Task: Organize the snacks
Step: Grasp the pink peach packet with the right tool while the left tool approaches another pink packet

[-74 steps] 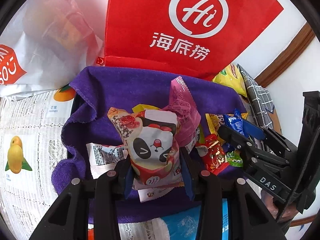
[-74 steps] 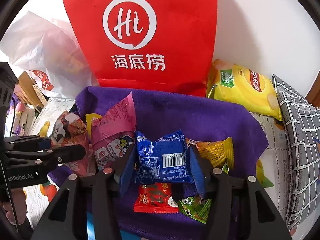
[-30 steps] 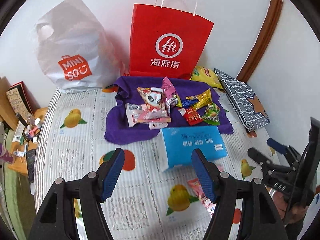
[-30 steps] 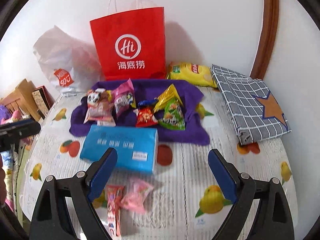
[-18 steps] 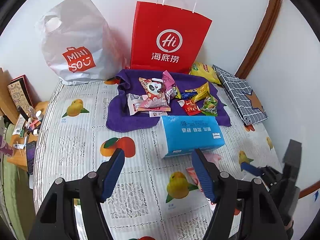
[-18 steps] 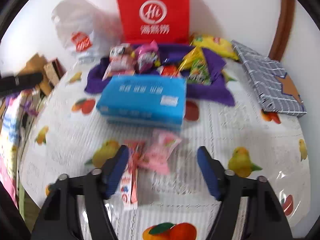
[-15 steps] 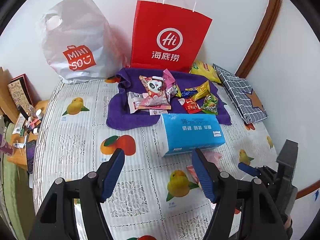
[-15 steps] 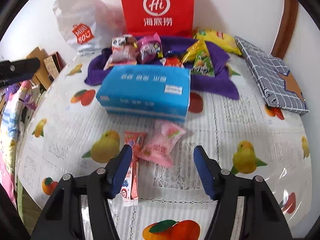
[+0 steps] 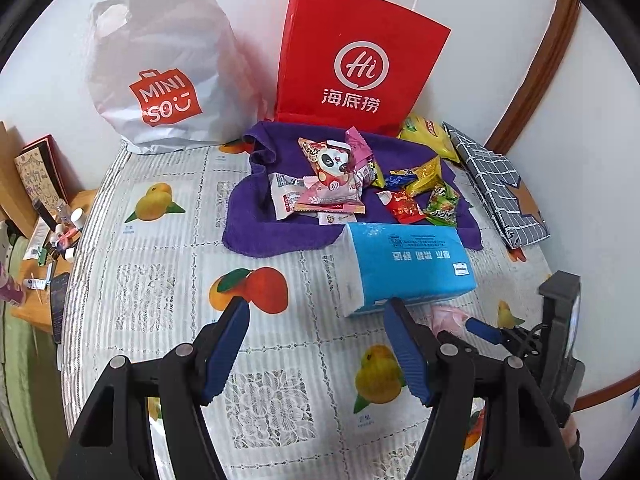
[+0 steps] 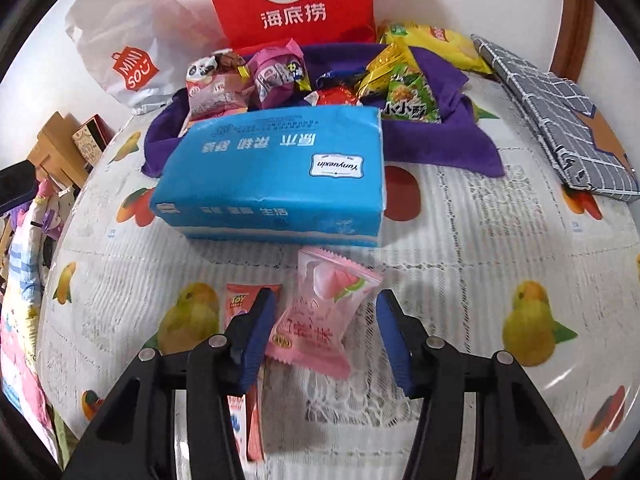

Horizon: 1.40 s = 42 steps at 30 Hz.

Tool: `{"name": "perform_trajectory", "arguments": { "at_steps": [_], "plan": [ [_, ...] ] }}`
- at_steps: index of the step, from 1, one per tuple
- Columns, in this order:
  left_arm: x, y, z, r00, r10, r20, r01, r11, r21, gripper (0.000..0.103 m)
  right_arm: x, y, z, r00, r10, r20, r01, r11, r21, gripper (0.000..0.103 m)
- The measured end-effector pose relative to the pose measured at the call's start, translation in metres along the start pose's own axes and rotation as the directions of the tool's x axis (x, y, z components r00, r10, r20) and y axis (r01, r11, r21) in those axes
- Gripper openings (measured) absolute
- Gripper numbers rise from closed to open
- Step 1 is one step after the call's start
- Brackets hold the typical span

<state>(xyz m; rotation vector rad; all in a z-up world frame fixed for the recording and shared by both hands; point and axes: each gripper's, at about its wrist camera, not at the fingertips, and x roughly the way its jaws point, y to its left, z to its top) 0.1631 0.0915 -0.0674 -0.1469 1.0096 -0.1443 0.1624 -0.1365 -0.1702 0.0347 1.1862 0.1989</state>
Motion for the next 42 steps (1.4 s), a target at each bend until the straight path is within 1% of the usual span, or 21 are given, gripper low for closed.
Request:
{"name": "perform_trajectory", "arguments": {
  "at_steps": [5,6,9,10,11,13,17,22,25,34,42],
  "plan": [
    [0.011,0.005,0.001,1.000,-0.029,-0.006,0.029,1.000,0.001,0.068,0.021,0.003,-0.002,0.999,-0.019,-0.048,0.019,1.000,-0.008,0.053],
    [0.014,0.005,0.001,0.999,-0.033,-0.010,0.033,0.999,0.002,0.068,0.022,0.006,-0.002,0.999,-0.044,-0.026,0.043,0.999,-0.024,0.054],
    [0.023,0.006,-0.002,0.999,-0.031,-0.026,0.032,0.999,0.012,0.068,0.027,0.011,-0.001,0.996,-0.086,-0.020,0.085,0.994,-0.062,0.055],
    [0.025,0.007,-0.003,0.999,-0.028,-0.028,0.028,0.999,0.015,0.068,0.028,0.012,-0.001,0.996,-0.092,-0.015,0.091,0.993,-0.071,0.054],
    [0.028,0.007,-0.004,0.999,-0.023,-0.032,0.024,1.000,0.019,0.068,0.028,0.013,-0.002,0.996,-0.092,-0.008,0.091,0.993,-0.081,0.048],
    [0.032,0.009,-0.006,0.999,-0.027,-0.040,0.028,0.999,0.020,0.068,0.027,0.013,-0.003,0.996,-0.087,0.008,0.087,0.993,-0.085,0.039],
    [0.040,0.013,-0.008,0.998,-0.036,-0.057,0.037,0.999,0.012,0.068,0.024,0.006,-0.002,0.998,-0.070,0.007,0.070,0.996,-0.058,0.037],
    [0.045,0.013,-0.012,0.997,-0.037,-0.071,0.038,0.999,0.015,0.068,0.013,-0.001,-0.005,0.996,-0.081,0.026,0.083,0.995,-0.050,0.037],
    [0.047,0.013,-0.014,0.996,-0.037,-0.079,0.038,0.999,0.010,0.068,0.009,-0.009,-0.006,0.996,-0.085,0.022,0.086,0.996,-0.029,0.037],
    [0.047,0.005,-0.019,0.996,-0.039,-0.085,0.040,0.999,0.011,0.068,0.013,-0.032,-0.015,0.995,-0.099,0.005,0.099,0.995,0.023,0.037],
    [0.046,0.003,-0.021,0.997,-0.022,-0.080,0.022,1.000,0.006,0.068,0.011,-0.032,-0.020,0.994,-0.096,0.045,0.096,0.995,0.013,0.038]
  ]
}}
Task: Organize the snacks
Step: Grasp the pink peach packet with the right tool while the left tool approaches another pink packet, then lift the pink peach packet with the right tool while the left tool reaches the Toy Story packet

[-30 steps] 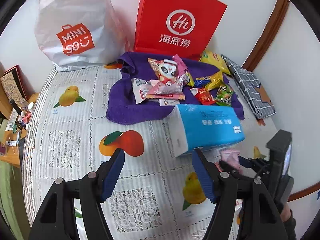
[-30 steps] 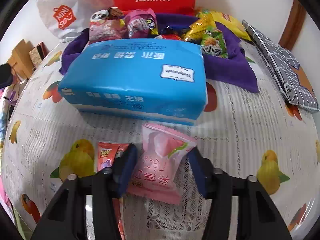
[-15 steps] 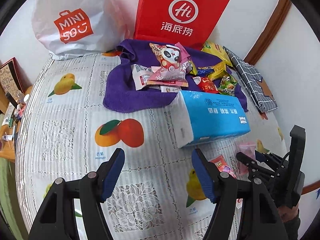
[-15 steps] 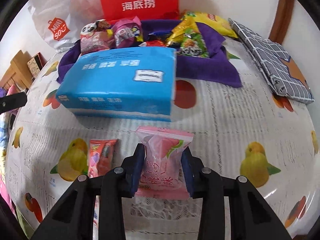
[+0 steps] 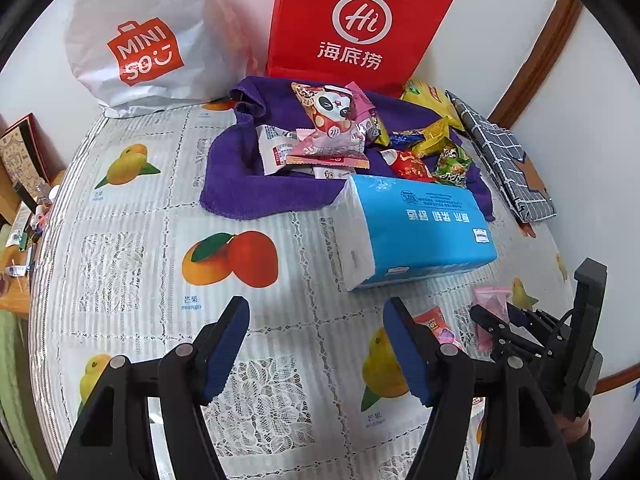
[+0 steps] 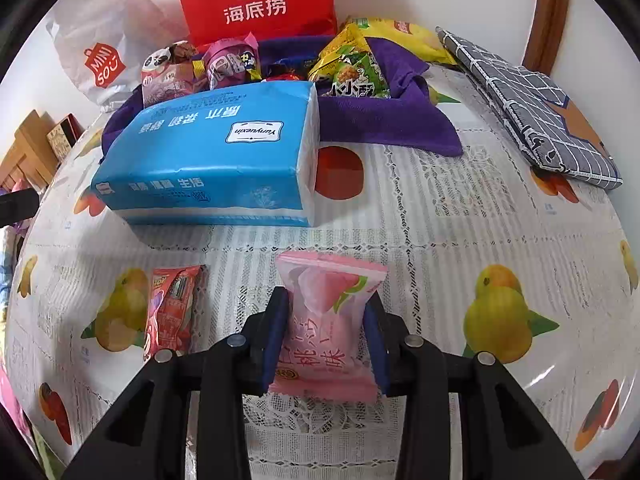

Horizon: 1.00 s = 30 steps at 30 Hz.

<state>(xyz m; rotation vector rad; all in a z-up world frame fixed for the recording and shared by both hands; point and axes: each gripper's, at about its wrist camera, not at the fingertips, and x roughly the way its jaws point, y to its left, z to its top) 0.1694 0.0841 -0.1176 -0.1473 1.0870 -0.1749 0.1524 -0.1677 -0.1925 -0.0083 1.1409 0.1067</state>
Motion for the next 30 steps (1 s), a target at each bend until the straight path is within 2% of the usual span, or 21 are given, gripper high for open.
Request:
{"name": "perform_trajectory", "arguments": {
  "at_steps": [15,23,30],
  "plan": [
    [0.000,-0.003,0.003,1.000,0.000,0.003,0.000,1.000,0.006,0.068,-0.001,0.000,0.000,1.000,0.002,-0.015,-0.002,1.000,-0.012,0.039],
    [-0.001,-0.012,0.003,1.000,-0.010,-0.007,0.010,1.000,0.026,0.068,-0.002,-0.003,0.000,0.999,0.025,-0.035,-0.025,1.000,-0.006,0.048],
    [-0.004,-0.020,0.001,1.000,-0.012,-0.008,0.013,0.999,0.048,0.068,-0.004,-0.006,-0.003,0.999,0.029,-0.045,-0.029,0.999,-0.014,0.049]
  ]
}}
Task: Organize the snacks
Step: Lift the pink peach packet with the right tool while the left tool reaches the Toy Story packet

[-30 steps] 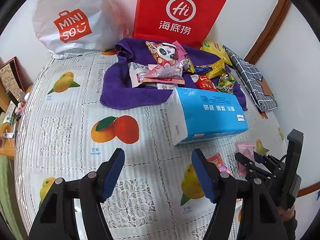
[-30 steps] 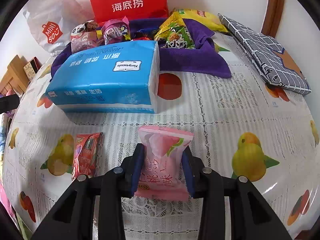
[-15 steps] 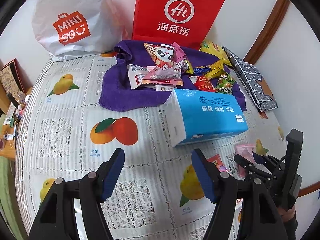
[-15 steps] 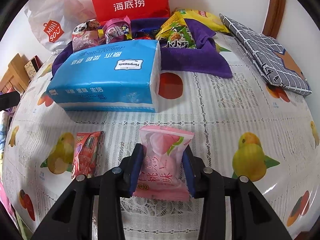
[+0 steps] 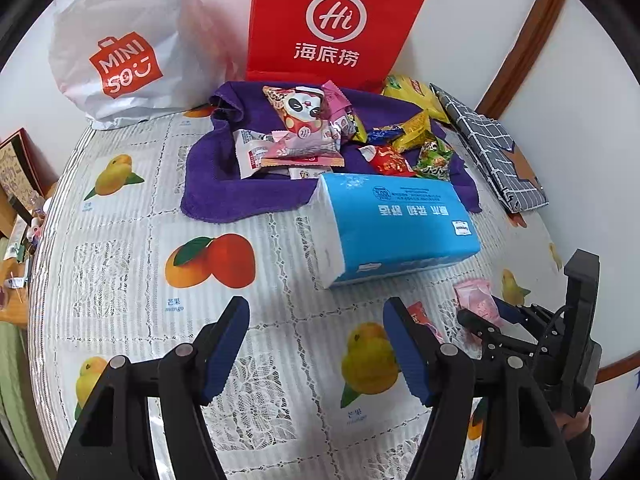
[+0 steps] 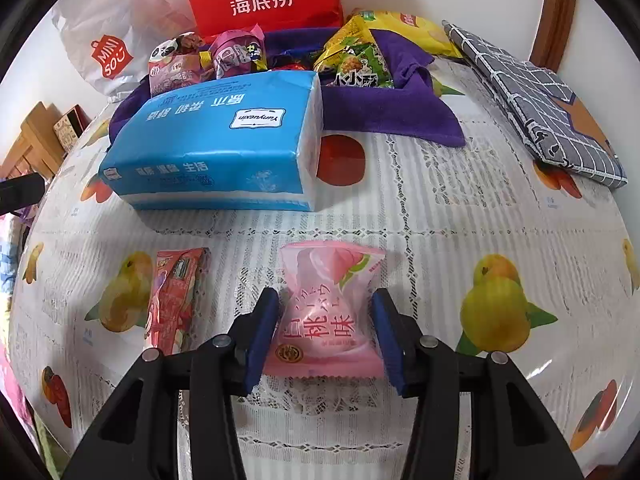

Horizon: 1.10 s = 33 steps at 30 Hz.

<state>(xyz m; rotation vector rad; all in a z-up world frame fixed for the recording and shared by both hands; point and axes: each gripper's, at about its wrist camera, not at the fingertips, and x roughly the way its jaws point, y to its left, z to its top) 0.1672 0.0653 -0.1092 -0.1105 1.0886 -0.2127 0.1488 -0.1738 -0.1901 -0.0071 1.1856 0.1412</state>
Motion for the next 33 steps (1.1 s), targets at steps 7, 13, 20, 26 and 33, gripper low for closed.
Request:
{"name": "perform_trajectory", "arguments": {
  "at_steps": [7,13,20,26,33],
  "plan": [
    [-0.003,-0.002,-0.001,1.000,0.000,0.004,0.000,1.000,-0.004,0.068,-0.001,-0.003,0.000,1.000,0.011,-0.011,-0.011,1.000,0.005,0.051],
    [-0.005,-0.007,-0.004,1.000,0.004,-0.001,-0.004,1.000,0.010,0.068,-0.004,-0.005,-0.002,1.000,0.016,-0.014,-0.015,1.000,0.015,0.056],
    [-0.007,-0.014,-0.008,1.000,0.015,-0.003,-0.015,1.000,0.015,0.068,-0.009,-0.009,-0.008,1.000,0.009,0.012,-0.009,1.000,0.008,0.050],
    [-0.004,-0.020,-0.014,1.000,0.020,-0.019,-0.020,1.000,0.007,0.068,-0.020,-0.017,-0.010,0.999,0.011,0.038,-0.011,1.000,0.014,0.050],
    [0.005,-0.040,-0.025,0.998,0.023,-0.054,-0.022,1.000,0.021,0.068,-0.032,-0.033,-0.016,0.998,0.005,0.059,-0.006,1.000,0.024,0.050]
  ]
}}
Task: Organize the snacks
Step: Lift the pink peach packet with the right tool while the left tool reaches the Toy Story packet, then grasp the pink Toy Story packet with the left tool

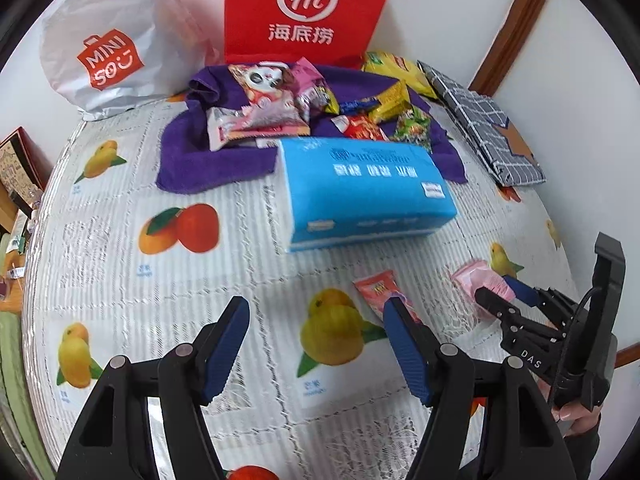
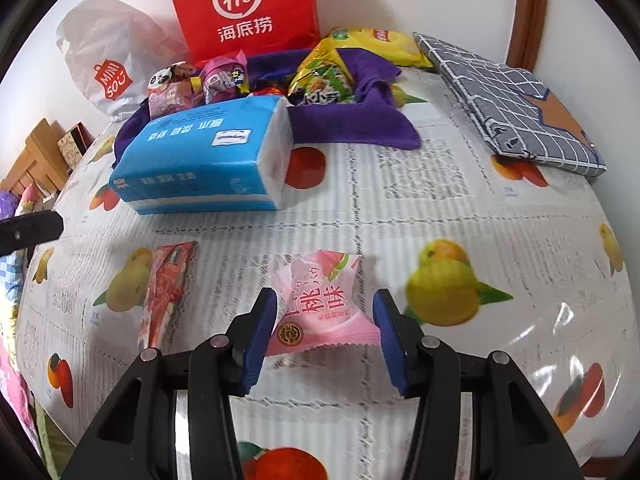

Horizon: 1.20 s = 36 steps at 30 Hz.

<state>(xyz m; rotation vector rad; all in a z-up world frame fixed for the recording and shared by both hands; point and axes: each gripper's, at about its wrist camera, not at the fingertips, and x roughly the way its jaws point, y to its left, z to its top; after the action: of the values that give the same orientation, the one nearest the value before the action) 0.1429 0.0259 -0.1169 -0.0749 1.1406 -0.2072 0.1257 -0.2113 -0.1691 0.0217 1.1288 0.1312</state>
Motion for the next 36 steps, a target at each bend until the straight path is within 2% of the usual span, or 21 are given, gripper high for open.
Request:
{"name": "perform_trajectory", "arguments": {
  "at_steps": [6,10,14,16,18,21,36],
  "plan": [
    [0.002,-0.014,-0.007,1.000,0.010,-0.015,-0.009,1.000,0.009,0.068,0.007,-0.011,-0.007,0.997,0.041,-0.061,-0.041,0.999,-0.003,0.050],
    [0.001,-0.018,-0.007,1.000,0.022,-0.015,-0.022,1.000,0.014,0.068,0.007,-0.010,-0.007,0.998,0.045,-0.043,-0.046,0.999,-0.014,0.058],
    [0.001,-0.019,-0.007,0.999,0.036,-0.017,-0.036,0.999,0.013,0.068,0.015,-0.006,-0.002,0.998,0.049,-0.045,-0.050,0.998,-0.028,0.059],
    [0.002,-0.019,-0.008,0.999,0.042,-0.022,-0.041,0.999,0.011,0.068,0.019,-0.003,-0.002,0.999,0.024,-0.041,-0.026,0.998,-0.050,0.058],
    [0.005,-0.018,-0.008,0.999,0.045,-0.029,-0.045,0.999,0.002,0.068,0.020,0.002,-0.003,1.000,-0.009,-0.029,0.006,0.996,-0.093,0.052],
    [0.011,-0.020,-0.009,0.998,0.041,-0.044,-0.041,0.999,-0.003,0.068,0.018,0.002,-0.005,1.000,-0.006,-0.015,0.005,0.993,-0.117,0.049],
    [0.059,-0.067,-0.008,0.991,-0.008,-0.135,0.017,0.997,0.070,0.068,-0.005,-0.055,-0.024,0.999,-0.040,0.014,0.040,0.999,-0.008,0.049]
  ]
}}
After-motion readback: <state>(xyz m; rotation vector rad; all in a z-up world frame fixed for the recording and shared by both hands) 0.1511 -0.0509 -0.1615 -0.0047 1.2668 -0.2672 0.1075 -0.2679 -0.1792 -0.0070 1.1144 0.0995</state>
